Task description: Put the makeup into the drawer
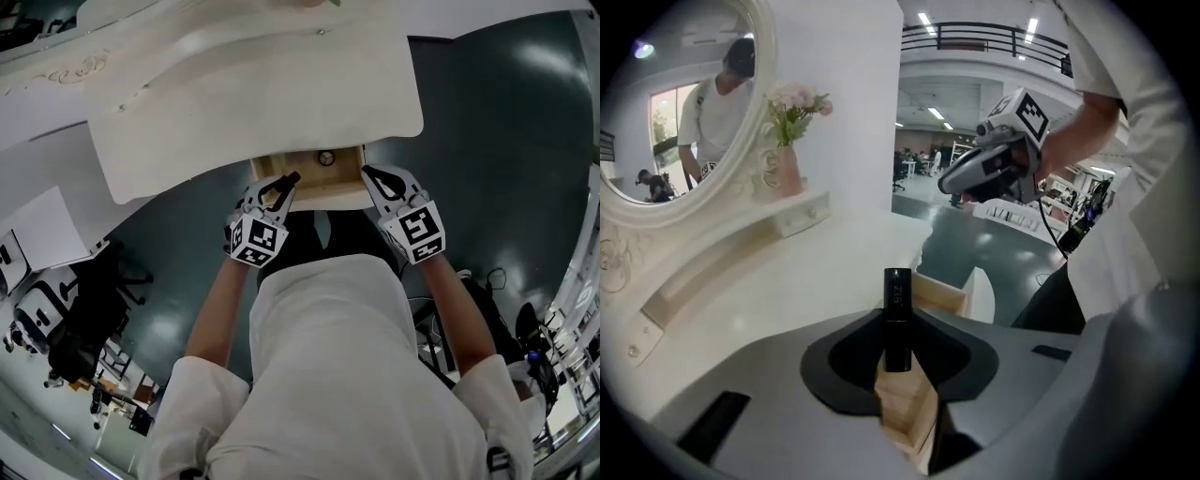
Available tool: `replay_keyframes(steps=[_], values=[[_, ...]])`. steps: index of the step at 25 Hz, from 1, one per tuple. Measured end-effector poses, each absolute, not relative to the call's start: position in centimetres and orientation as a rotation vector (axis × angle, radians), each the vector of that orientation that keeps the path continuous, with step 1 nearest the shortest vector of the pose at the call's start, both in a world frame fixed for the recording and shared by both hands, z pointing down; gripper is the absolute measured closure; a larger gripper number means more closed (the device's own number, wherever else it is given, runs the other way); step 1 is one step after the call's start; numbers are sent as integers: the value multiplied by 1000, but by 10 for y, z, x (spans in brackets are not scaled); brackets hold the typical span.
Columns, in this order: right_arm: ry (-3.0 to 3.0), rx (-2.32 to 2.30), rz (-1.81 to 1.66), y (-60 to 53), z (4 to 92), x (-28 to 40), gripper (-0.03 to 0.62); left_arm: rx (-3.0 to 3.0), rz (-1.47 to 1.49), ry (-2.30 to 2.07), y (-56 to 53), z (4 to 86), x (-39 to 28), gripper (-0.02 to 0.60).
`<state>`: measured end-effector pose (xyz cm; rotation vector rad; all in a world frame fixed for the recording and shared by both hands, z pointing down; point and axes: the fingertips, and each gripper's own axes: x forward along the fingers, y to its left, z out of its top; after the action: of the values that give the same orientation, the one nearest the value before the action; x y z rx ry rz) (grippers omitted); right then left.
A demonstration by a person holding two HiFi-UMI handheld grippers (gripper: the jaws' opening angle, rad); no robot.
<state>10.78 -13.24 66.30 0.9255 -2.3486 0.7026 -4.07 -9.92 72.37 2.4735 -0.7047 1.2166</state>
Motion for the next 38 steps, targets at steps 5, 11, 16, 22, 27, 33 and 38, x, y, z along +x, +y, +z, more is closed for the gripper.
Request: replay_keyframes(steps=[5, 11, 16, 22, 27, 33, 38], values=[[-2330, 915, 771, -118, 675, 102, 565, 2441, 1294, -611, -89, 756, -35, 480], [-2314, 924, 832, -111, 696, 98, 565, 2371, 1433, -549, -86, 810, -40, 482], [-2296, 927, 872, -103, 714, 100, 565, 2286, 1514, -501, -84, 843, -41, 482], [-2288, 935, 910, -101, 724, 98, 565, 2163, 1681, -391, -77, 881, -44, 480], [-2278, 948, 930, -102, 729, 105, 565, 2086, 1786, -317, -70, 902, -44, 480], [-2256, 962, 949, -98, 735, 113, 565, 2071, 1831, -289, -72, 917, -41, 480], [-2238, 952, 956, -93, 743, 113, 565, 2063, 1870, -256, -74, 926, -40, 480]])
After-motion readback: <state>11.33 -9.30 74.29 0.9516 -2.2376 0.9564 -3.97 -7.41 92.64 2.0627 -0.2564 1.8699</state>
